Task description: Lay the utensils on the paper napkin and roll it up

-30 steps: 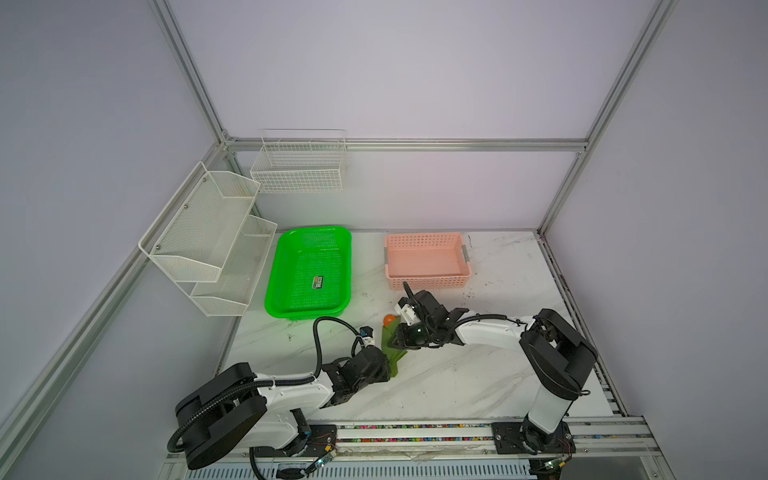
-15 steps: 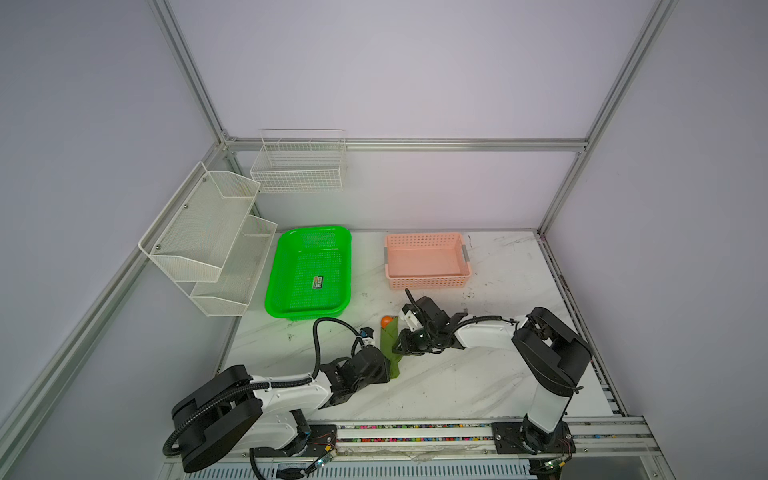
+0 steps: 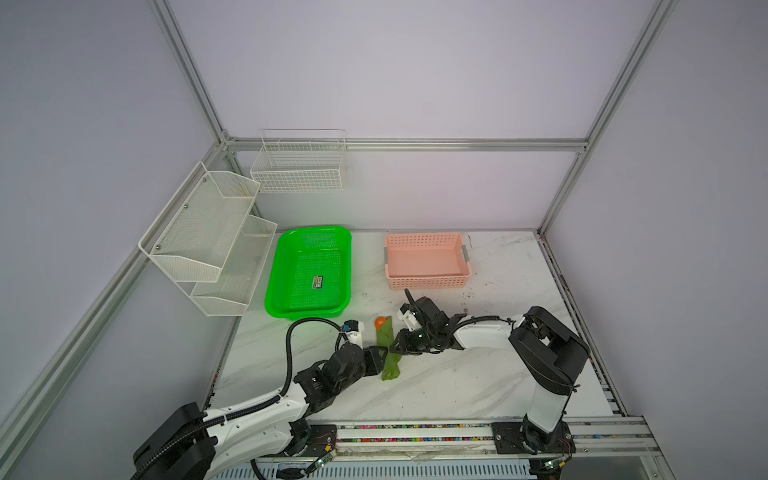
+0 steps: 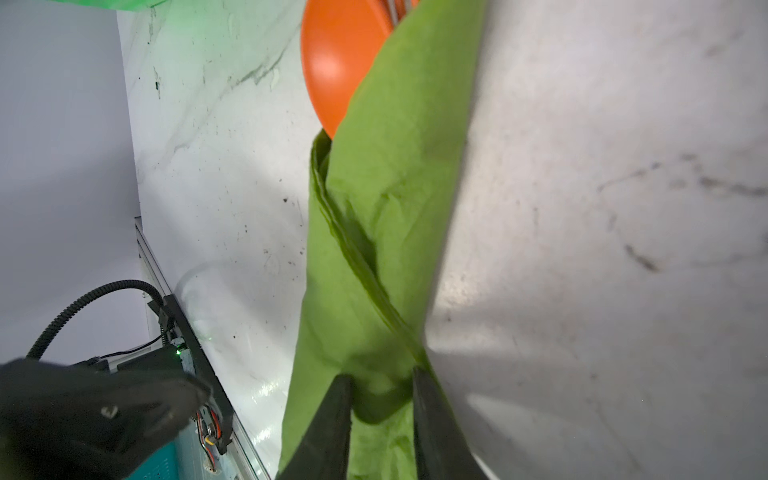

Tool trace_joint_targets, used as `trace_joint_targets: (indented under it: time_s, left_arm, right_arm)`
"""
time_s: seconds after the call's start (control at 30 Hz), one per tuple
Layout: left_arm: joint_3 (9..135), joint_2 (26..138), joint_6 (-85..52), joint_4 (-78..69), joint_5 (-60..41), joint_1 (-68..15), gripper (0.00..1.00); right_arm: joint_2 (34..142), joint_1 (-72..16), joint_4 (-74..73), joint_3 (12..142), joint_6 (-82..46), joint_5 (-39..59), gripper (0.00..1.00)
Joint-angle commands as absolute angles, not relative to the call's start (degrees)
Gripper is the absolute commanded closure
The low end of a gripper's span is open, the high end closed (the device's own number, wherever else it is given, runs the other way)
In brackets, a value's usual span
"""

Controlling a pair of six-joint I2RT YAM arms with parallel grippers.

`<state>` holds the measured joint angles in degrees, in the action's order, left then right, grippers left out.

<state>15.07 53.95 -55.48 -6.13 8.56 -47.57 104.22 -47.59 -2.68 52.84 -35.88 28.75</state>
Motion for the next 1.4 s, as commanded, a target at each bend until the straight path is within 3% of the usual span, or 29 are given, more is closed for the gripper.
trace_joint_targets:
  time_s: [0.0,0.27,0.77,0.97,1.37]
  left_arm:
    - [12.9,54.0,-53.4,-7.5,6.3,-44.5,0.54]
    - [12.4,64.6,-53.4,-20.1,-1.9,-38.5,0.54]
    - [14.2,76.0,-53.9,-23.4,-9.1,-35.6,0.54]
    - [12.1,83.0,-56.6,-31.1,-10.9,-35.6,0.56]
    - [11.0,88.0,-57.6,-35.8,-13.3,-35.5,0.71]
  right_arm:
    - [107.0,-48.1,0.0,50.9,-36.8,27.3,0.70]
    - [108.2,-48.8,-0.5,51.4,-36.9,28.6,0.70]
    - [110.7,-49.0,-2.8,50.6,-36.9,30.2,0.70]
    - [112.7,-49.0,-4.8,49.9,-37.3,31.0,0.80]
    - [112.3,-49.0,-6.7,47.9,-37.5,31.7,0.80]
